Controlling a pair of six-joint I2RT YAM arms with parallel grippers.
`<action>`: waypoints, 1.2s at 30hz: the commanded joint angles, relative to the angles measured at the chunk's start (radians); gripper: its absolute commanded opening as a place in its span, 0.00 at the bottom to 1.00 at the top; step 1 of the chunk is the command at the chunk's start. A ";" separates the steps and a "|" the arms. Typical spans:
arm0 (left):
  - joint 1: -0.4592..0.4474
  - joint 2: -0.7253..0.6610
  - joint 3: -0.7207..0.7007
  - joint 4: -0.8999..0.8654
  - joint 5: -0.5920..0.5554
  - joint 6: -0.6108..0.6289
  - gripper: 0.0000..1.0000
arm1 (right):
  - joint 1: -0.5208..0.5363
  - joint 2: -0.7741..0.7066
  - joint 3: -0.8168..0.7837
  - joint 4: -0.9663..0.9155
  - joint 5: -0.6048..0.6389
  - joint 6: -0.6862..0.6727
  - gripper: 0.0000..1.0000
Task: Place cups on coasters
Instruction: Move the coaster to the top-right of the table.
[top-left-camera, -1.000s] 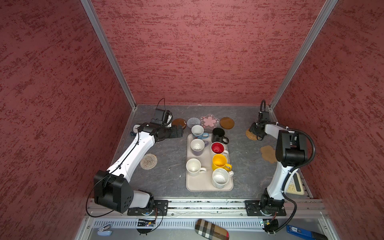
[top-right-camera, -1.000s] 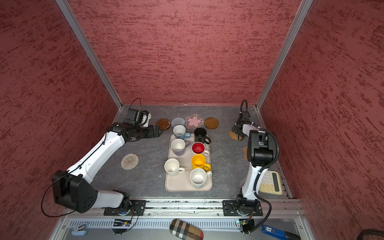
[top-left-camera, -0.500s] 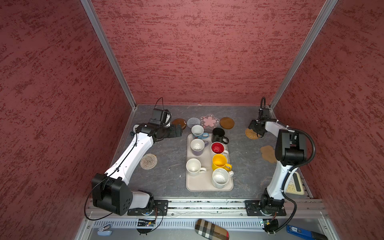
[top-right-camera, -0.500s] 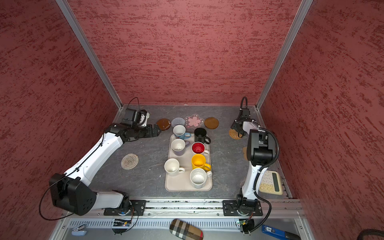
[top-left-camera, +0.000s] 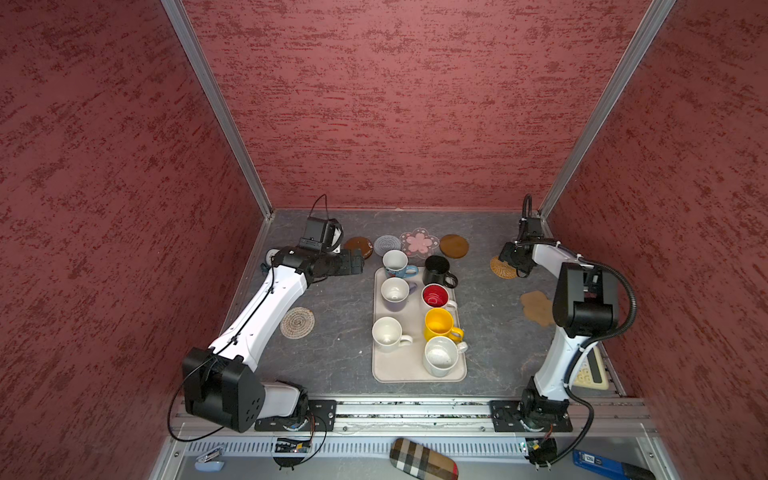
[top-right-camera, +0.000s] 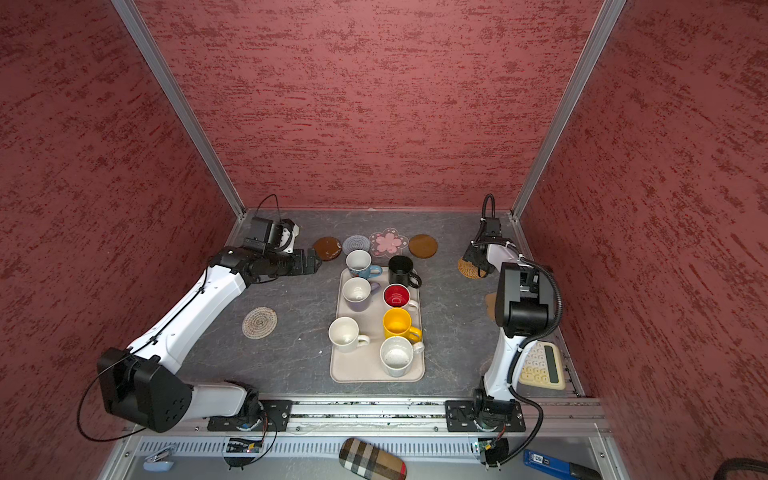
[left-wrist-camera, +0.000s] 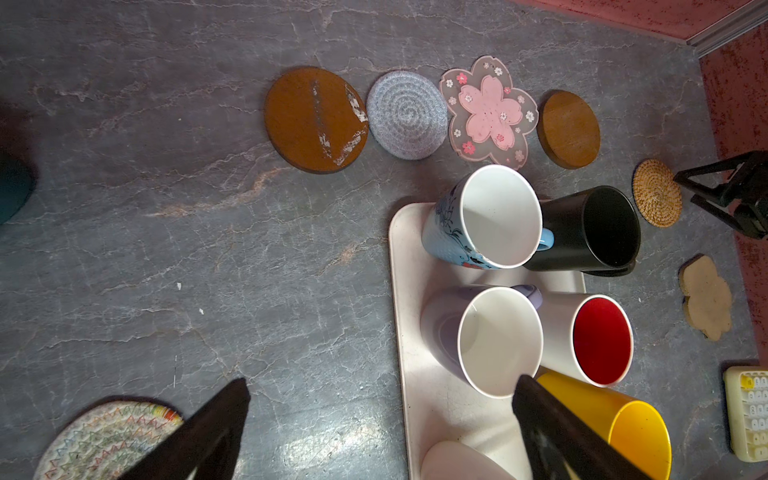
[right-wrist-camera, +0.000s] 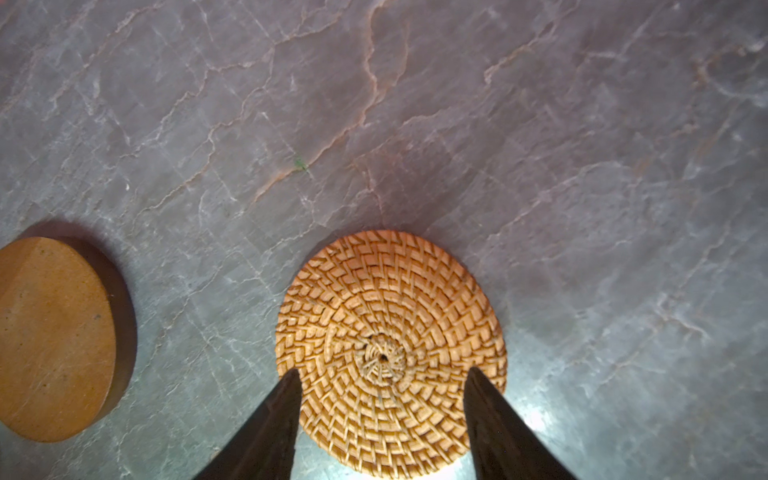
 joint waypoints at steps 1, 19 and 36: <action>-0.005 -0.032 -0.007 -0.009 -0.015 0.015 1.00 | 0.017 0.000 -0.014 -0.023 0.051 -0.015 0.64; -0.011 -0.029 -0.009 -0.008 -0.021 0.017 0.99 | 0.034 0.115 0.043 -0.038 0.059 -0.014 0.65; -0.011 -0.008 -0.005 -0.013 -0.026 0.022 1.00 | 0.096 0.298 0.290 -0.095 0.029 -0.022 0.65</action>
